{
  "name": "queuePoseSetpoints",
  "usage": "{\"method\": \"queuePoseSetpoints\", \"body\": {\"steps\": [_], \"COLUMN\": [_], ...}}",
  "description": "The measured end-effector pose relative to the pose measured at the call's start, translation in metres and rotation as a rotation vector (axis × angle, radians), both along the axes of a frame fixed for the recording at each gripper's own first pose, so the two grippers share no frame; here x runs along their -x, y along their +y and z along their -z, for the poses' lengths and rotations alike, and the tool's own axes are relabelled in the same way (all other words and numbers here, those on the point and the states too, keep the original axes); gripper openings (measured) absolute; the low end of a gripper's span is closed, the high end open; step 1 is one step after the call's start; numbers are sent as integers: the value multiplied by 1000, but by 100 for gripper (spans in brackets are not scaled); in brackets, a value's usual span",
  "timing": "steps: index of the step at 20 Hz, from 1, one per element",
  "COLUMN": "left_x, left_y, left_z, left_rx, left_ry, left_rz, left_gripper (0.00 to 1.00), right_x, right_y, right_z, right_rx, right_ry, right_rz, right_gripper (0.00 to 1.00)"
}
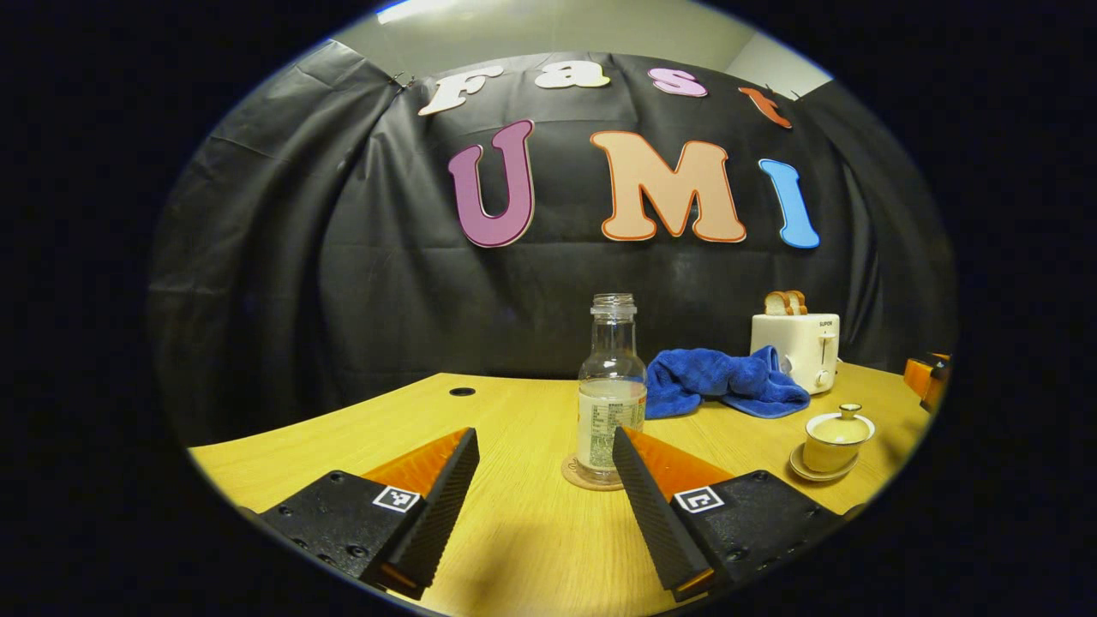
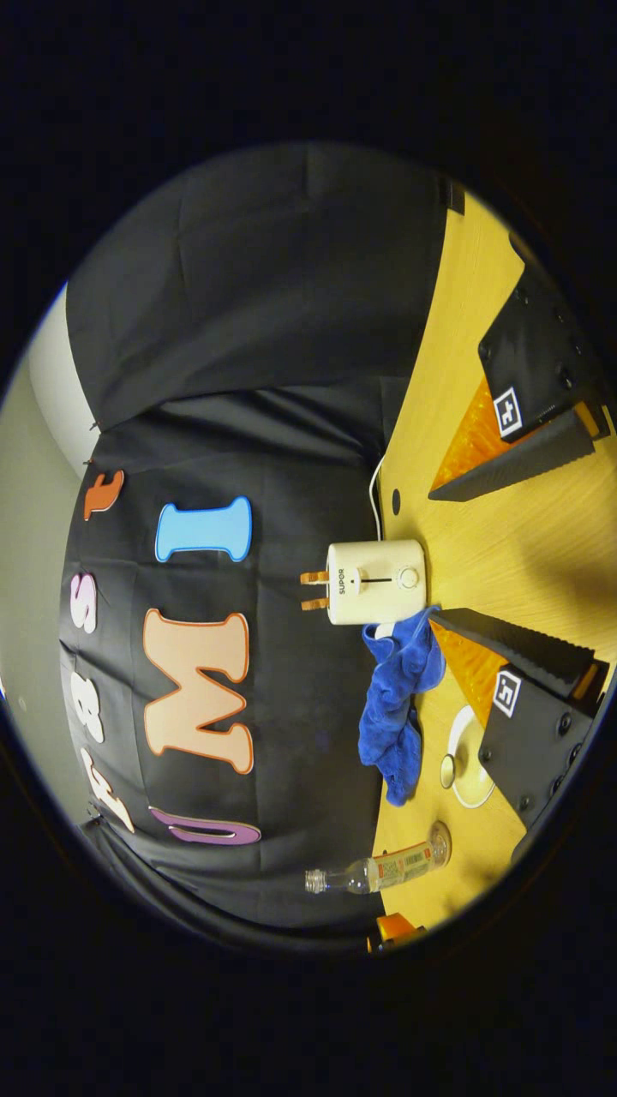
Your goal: Open the teacup lid with one hand, grasp the water bottle and pour water into the teacup with the other hand; after pouring, place the water bottle on the coaster and then close the teacup lid.
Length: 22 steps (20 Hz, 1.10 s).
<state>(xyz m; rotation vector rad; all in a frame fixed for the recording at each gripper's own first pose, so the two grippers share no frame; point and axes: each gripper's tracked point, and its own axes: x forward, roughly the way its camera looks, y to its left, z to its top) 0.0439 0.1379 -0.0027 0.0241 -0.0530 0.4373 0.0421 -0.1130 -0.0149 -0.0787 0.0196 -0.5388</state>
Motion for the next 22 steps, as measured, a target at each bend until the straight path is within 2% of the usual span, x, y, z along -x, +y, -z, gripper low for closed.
{"method": "queuePoseSetpoints", "body": {"steps": [2, 4, 5, 7, 8, 10, 12, 13, 18, 19, 22], "left_x": [13, 27, 30, 34, 34, 32, 32, 31, 30, 30, 30], "left_y": [15, 31, 34, 35, 35, 33, 33, 33, 31, 32, 32], "left_z": [-1, 0, 1, 1, 1, 2, 2, 1, 1, 1, 2], "left_rx": [4, 8, 8, 10, 11, 14, 13, 13, 13, 13, 13], "left_ry": [1, 1, 1, 0, 0, 2, 1, 2, 1, 2, 2], "left_rz": [-92, -201, -232, -263, -263, -252, -251, -250, -237, -237, -235], "left_gripper": [91, 91, 91, 91, 91, 92, 91, 91, 92, 91, 92], "right_x": [9, 14, 15, 18, 20, 20, 20, 20, 20, 19, 18], "right_y": [-5, -9, -11, -14, -15, -15, -15, -15, -14, -14, -13], "right_z": [-2, -3, -3, -4, -4, -5, -4, -5, -5, -5, -5], "right_rx": [4, 7, 8, 10, 11, 11, 11, 11, 10, 10, 10], "right_ry": [-4, -6, -7, -9, -10, -9, -9, -9, -8, -8, -8], "right_rz": [42, 76, 89, 113, 124, 128, 127, 127, 121, 120, 116], "right_gripper": [82, 79, 82, 82, 79, 82, 79, 82, 82, 86, 79]}}
